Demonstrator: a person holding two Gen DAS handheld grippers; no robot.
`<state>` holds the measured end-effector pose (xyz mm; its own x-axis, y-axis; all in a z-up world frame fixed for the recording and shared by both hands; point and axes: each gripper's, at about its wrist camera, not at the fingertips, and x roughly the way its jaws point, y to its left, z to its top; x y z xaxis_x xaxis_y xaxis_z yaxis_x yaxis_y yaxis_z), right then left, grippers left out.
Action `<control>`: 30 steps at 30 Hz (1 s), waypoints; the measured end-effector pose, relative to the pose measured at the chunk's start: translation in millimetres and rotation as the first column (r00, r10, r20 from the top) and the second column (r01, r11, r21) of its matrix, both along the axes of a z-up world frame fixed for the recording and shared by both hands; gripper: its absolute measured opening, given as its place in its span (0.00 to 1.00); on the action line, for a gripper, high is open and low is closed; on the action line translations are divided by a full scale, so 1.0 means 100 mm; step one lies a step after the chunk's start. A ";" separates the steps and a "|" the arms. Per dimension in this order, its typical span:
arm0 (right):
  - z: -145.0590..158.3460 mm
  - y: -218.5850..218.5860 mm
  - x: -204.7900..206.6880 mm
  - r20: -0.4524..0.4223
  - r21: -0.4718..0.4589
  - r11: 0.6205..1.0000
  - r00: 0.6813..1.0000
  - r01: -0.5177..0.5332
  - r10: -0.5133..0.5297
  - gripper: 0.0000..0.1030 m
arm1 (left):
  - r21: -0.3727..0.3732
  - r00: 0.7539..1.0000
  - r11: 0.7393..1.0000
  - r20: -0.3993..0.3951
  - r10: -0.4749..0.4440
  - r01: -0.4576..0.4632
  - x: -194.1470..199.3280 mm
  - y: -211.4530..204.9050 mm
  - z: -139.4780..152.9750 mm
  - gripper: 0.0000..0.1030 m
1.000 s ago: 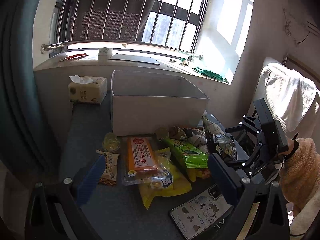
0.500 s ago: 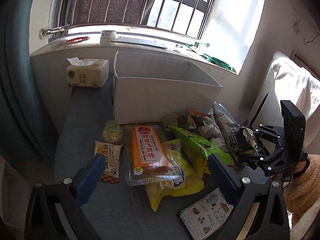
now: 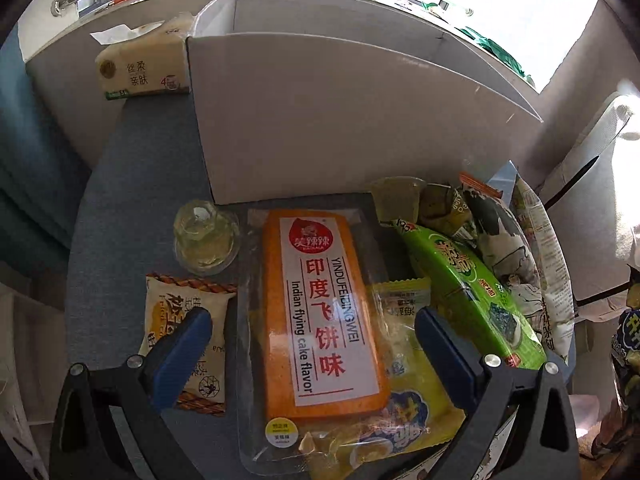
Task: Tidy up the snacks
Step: 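Grasp the grey snack bag with the right gripper and lift it, then place the grey bag in the box with the right gripper while the left gripper carries the orange packet there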
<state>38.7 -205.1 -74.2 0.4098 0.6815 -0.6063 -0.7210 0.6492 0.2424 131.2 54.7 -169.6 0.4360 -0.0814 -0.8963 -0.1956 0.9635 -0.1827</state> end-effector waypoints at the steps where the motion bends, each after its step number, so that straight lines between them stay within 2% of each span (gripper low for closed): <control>1: 0.01 -0.02 -0.01 -0.002 0.010 1.000 1.000 0.002 -0.002 0.73 | 0.007 1.000 1.000 -0.006 -0.002 0.002 0.03 -0.01 -0.01 1.00; 7: -0.05 -0.04 -0.05 -0.027 0.035 0.999 1.000 0.012 -0.011 0.73 | 0.048 1.000 0.999 -0.009 -0.006 0.006 0.12 -0.11 -0.04 0.99; 8: -0.07 -0.05 -0.04 -0.038 0.041 0.999 0.999 0.013 -0.011 0.73 | 0.055 1.000 0.998 -0.004 -0.014 0.014 0.14 -0.15 -0.05 0.94; 9: -0.08 -0.05 -0.04 -0.047 0.049 0.999 0.999 0.016 -0.013 0.73 | 0.043 0.999 0.999 0.000 -0.032 0.032 0.14 -0.20 -0.05 0.74; 10: -0.09 -0.06 -0.04 -0.054 0.055 0.998 0.998 0.020 -0.017 0.73 | 0.020 0.999 0.999 0.007 -0.039 0.039 0.12 -0.22 -0.04 0.72; 12: -0.11 -0.06 -0.05 -0.059 0.060 0.998 0.998 0.022 -0.018 0.73 | 0.056 0.998 0.997 0.037 -0.048 0.046 0.07 -0.27 0.02 0.55; 17: -0.08 -0.04 -0.03 -0.059 0.062 0.998 0.998 0.022 -0.019 0.73 | 0.081 0.989 0.995 0.134 -0.062 0.051 -0.13 -0.32 0.21 0.55; 21: -0.05 0.00 -0.01 -0.050 0.063 0.998 0.998 0.027 -0.024 0.73 | 0.063 0.965 0.997 0.256 -0.055 0.040 -0.40 -0.33 0.45 0.55; 28: 0.11 0.26 0.20 -0.031 0.065 0.997 0.999 0.036 -0.034 0.73 | 0.023 0.888 1.000 0.460 -0.026 0.017 -0.61 -0.22 1.02 0.55; 30: 0.18 0.34 0.34 -0.029 0.077 0.996 0.999 0.043 -0.041 0.73 | 0.031 0.867 0.999 0.495 -0.053 0.044 -0.61 -0.10 1.19 0.55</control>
<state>72.4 -170.9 -55.9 0.4235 0.7096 -0.5632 -0.6857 0.6573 0.3125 70.7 44.8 -51.0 0.8192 -0.0997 -0.5648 -0.0369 0.9736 -0.2254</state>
